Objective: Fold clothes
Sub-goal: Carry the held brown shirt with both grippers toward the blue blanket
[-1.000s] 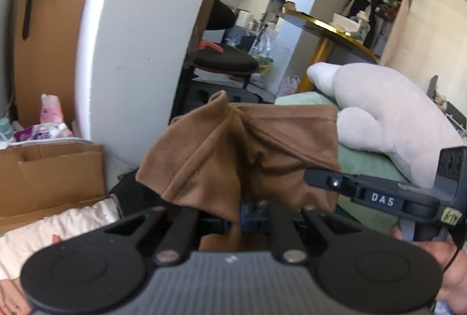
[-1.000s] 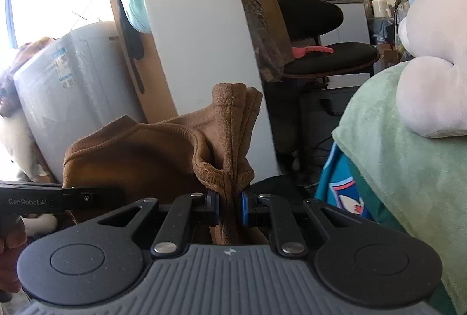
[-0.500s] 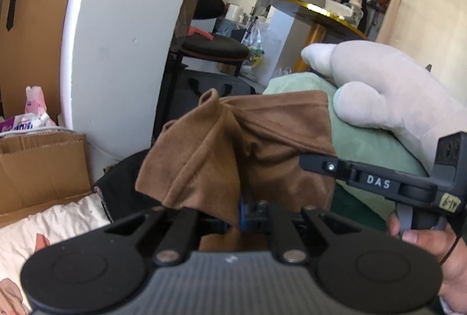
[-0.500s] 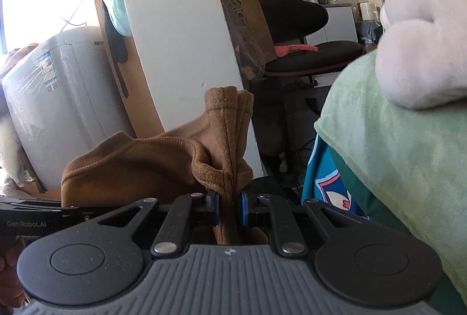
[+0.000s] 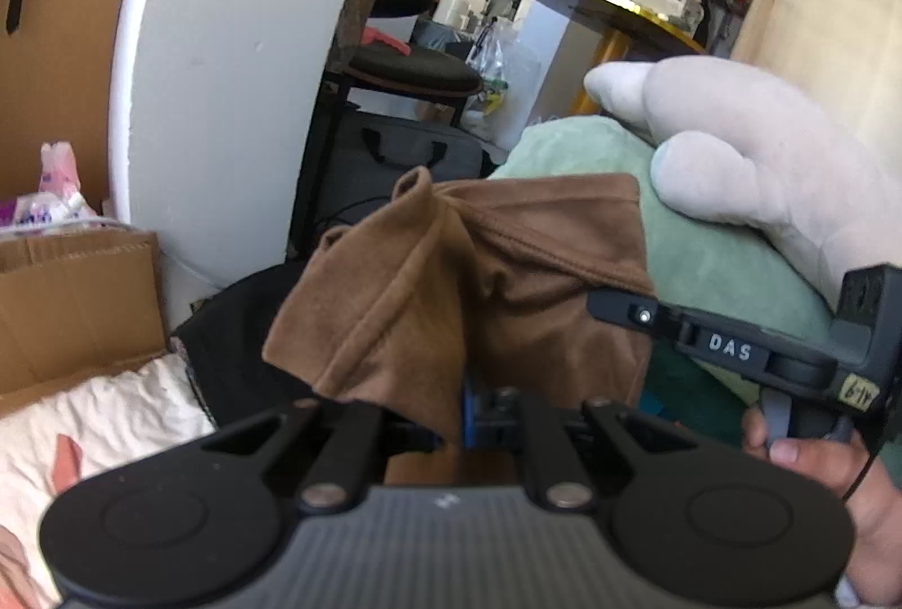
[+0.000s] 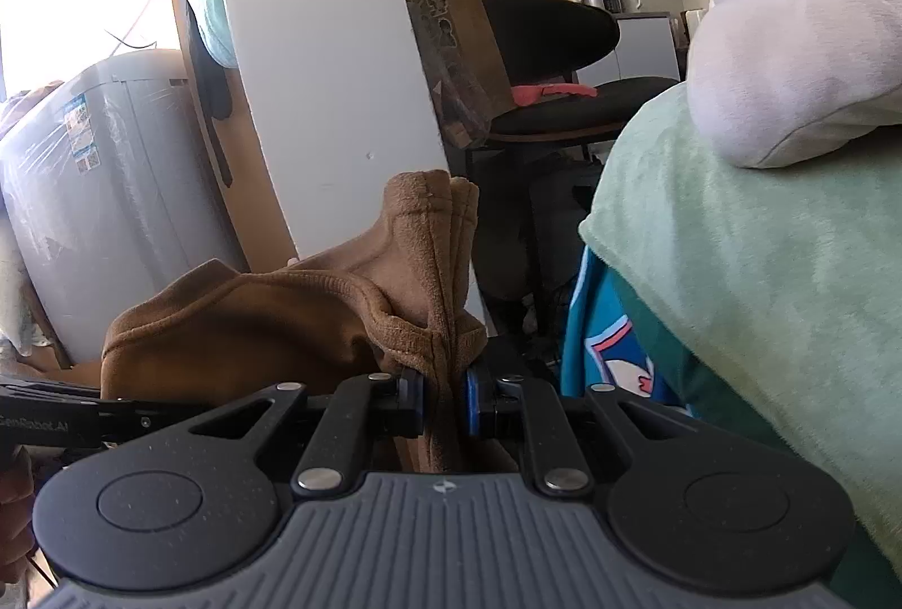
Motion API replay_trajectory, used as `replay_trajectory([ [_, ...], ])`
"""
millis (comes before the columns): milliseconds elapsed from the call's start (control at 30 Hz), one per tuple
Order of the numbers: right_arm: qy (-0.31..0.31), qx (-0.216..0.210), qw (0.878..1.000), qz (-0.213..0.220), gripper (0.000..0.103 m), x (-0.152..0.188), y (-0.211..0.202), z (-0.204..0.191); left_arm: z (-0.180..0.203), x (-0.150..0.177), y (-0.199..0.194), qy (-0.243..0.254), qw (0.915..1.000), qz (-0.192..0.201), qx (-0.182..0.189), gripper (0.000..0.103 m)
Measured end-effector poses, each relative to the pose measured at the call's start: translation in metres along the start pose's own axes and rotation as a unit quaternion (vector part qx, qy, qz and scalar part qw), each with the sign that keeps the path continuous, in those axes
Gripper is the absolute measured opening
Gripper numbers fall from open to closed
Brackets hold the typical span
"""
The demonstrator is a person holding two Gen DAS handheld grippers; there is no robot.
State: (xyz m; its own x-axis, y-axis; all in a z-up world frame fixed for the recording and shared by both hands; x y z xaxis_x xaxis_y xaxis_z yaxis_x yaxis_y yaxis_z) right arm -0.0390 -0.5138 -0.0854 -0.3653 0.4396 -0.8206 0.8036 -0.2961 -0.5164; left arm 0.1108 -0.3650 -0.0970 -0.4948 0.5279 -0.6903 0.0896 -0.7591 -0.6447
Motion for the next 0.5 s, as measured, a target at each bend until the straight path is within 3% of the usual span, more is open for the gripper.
replay_trajectory([
  [500,-0.048,0.047,0.998,0.007,0.013,-0.003,0.012,0.023,0.001,-0.001,0.042,-0.019,0.9994,0.02,0.02,0.008],
])
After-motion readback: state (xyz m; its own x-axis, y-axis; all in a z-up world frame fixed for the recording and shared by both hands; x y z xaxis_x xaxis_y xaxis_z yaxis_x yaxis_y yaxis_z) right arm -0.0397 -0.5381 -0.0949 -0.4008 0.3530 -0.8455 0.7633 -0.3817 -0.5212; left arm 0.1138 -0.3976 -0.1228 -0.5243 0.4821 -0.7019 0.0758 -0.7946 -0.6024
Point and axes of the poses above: each gripper's, at about its wrist camera, not at the fingertips, and y roughly the way its jaws point, z to its right, x to its underside, the point moved 3 cm from there along y, roughly the way its jaws point, and after that the axes turned 9 degrees about -z, right-handed, at the moved point
